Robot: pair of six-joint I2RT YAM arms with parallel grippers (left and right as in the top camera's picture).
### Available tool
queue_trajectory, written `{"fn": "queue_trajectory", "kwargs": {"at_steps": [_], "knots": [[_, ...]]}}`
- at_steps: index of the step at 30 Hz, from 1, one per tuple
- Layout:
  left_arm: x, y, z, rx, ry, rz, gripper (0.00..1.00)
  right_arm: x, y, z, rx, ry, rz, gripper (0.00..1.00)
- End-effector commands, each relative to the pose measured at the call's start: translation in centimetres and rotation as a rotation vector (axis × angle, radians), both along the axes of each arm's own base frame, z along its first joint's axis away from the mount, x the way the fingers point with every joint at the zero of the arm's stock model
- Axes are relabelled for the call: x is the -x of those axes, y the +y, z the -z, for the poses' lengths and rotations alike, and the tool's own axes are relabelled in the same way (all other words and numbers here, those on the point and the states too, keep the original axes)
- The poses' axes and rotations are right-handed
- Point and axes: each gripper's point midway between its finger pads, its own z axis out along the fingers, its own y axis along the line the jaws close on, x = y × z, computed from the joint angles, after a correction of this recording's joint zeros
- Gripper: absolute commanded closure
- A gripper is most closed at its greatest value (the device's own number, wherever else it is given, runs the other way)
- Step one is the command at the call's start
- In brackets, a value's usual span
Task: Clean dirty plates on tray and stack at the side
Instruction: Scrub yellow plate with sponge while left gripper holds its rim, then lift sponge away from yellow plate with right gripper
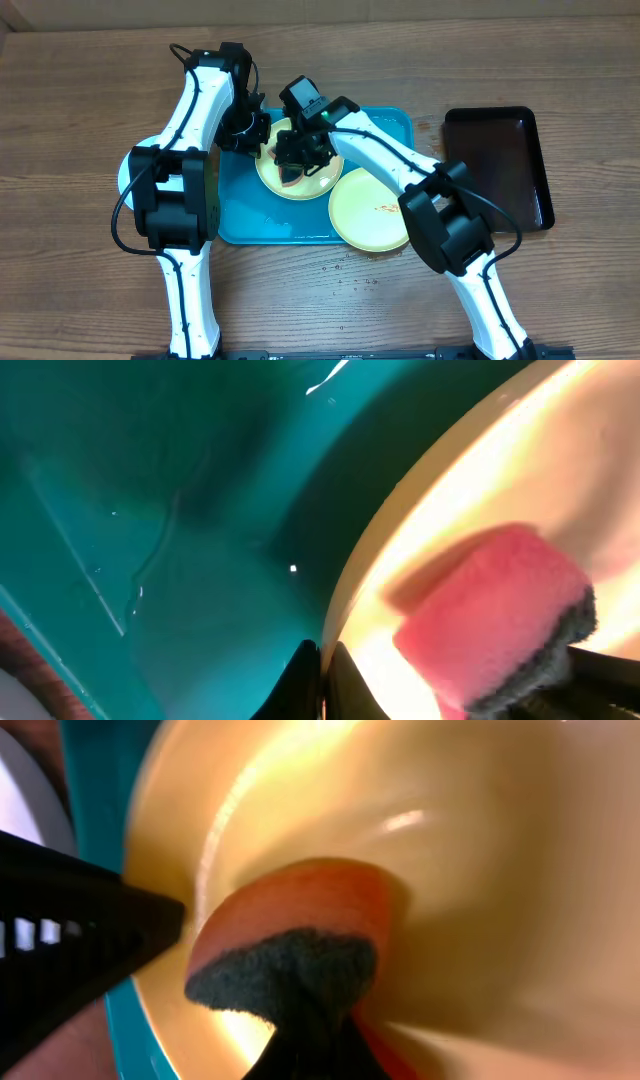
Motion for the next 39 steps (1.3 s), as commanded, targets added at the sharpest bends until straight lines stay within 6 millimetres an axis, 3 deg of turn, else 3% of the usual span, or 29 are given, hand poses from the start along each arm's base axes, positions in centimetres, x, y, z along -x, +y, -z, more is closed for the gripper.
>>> {"fn": "queue_trajectory", "kwargs": {"at_steps": [1, 10, 14, 17, 20, 24, 27, 30, 35, 39], "knots": [[0.1, -0.1, 0.5, 0.005, 0.008, 0.017, 0.96, -0.8, -1.9, 0.7, 0.019, 0.036, 0.019, 0.96], [0.1, -0.1, 0.5, 0.005, 0.009, 0.017, 0.96, -3.5, -8.5, 1.4, 0.216, -0.005, 0.110, 0.96], [0.1, -0.1, 0.5, 0.005, 0.008, 0.017, 0.96, -5.3, -9.7, 1.2, 0.287, -0.088, 0.146, 0.96], [0.1, -0.1, 0.5, 0.005, 0.008, 0.017, 0.96, -6.2, -9.0, 0.9, 0.265, -0.134, 0.150, 0.96], [0.0, -0.1, 0.5, 0.005, 0.007, 0.017, 0.96, -6.6, -6.7, 0.2, 0.183, -0.166, 0.122, 0.96], [0.0, -0.2, 0.5, 0.005, 0.004, 0.017, 0.96, -5.4, -2.1, -1.0, 0.024, -0.170, 0.022, 0.96], [0.0, -0.1, 0.5, 0.005, 0.005, 0.013, 0.96, -3.6, -0.1, -1.2, -0.025, -0.138, -0.032, 0.96], [-0.1, -0.2, 0.5, 0.005, 0.002, 0.012, 0.96, -2.1, 0.1, -0.8, -0.004, -0.099, -0.053, 0.96], [-0.1, -0.1, 0.5, 0.003, 0.001, 0.008, 0.96, -1.6, -1.0, -0.9, 0.001, -0.035, -0.044, 0.96], [-0.4, 0.0, 0.3, -0.002, -0.007, 0.009, 0.96, -2.5, -1.9, -4.4, -0.101, 0.002, -0.068, 0.96]]}}
